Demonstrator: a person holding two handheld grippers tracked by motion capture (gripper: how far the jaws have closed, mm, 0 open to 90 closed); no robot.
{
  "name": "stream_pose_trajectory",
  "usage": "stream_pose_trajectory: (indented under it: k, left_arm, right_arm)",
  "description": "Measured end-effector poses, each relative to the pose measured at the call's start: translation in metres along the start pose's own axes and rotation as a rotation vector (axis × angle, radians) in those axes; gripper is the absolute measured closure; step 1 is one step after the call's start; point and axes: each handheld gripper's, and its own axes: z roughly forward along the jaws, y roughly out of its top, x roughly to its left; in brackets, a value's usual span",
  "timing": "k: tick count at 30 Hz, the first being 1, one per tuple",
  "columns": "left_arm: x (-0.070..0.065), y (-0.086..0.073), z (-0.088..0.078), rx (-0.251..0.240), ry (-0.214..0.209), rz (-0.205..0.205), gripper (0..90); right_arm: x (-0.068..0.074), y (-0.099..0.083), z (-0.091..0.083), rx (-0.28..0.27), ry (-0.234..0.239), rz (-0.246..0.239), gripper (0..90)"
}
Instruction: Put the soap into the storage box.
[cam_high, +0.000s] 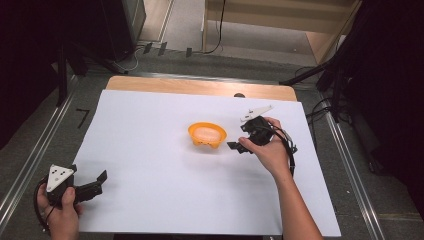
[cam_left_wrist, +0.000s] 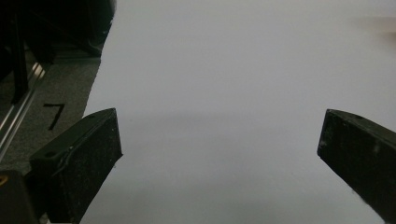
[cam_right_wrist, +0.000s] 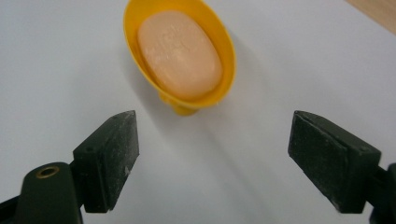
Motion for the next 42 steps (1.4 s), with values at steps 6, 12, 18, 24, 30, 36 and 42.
stream_pose_trajectory:
  k: [6, 12, 18, 24, 30, 36, 42]
  left_arm:
    - [0.000, 0.000, 0.000, 0.002, -0.002, 0.001, 0.1]
    - [0.000, 0.000, 0.001, 0.000, 0.001, 0.004, 0.1]
    - [0.000, 0.000, 0.000, 0.001, 0.002, 0.003, 0.1]
    - [0.000, 0.000, 0.000, -0.001, 0.003, 0.004, 0.1]
    - [-0.001, 0.000, 0.000, -0.001, 0.007, 0.007, 0.1]
    - [-0.001, 0.000, 0.000, -0.003, 0.008, 0.009, 0.1]
    - [-0.001, 0.000, 0.000, -0.001, 0.007, 0.010, 0.1]
  right_arm:
    - [-0.002, -0.027, -0.010, -0.039, -0.008, 0.049, 14.9]
    - [0.001, -0.050, -0.019, -0.077, -0.035, 0.091, 14.7]
    - [0.003, -0.071, -0.027, -0.109, -0.055, 0.107, 14.8]
    - [0.004, -0.092, -0.036, -0.124, -0.077, 0.136, 14.0]
    - [0.003, -0.117, -0.044, -0.149, -0.088, 0.172, 13.8]
    - [0.004, -0.142, -0.052, -0.181, -0.106, 0.203, 13.8]
    - [0.005, -0.164, -0.062, -0.219, -0.127, 0.227, 13.7]
